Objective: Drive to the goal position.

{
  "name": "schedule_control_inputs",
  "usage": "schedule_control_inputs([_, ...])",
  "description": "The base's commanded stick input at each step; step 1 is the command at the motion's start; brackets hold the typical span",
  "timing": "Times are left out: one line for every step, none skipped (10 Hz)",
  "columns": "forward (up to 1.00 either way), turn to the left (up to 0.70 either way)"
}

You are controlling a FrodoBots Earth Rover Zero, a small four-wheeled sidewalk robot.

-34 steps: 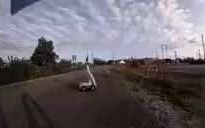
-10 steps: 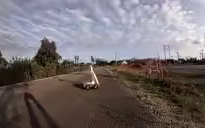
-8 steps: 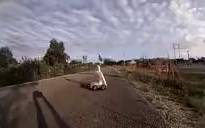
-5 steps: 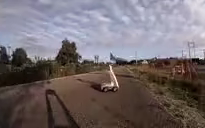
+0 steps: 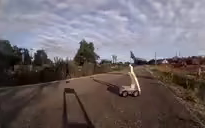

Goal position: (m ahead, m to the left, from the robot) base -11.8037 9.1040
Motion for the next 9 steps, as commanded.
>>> schedule_control_inputs([0.7, 0.35])
schedule_control_inputs([0.7, 0.35])
schedule_control_inputs([0.7, 0.35])
schedule_control_inputs([0.7, 0.35])
schedule_control_inputs([0.7, 0.35])
schedule_control_inputs([0.7, 0.35])
schedule_control_inputs([0.7, 0.35])
schedule_control_inputs([0.7, 0.35])
schedule_control_inputs([0.7, 0.35])
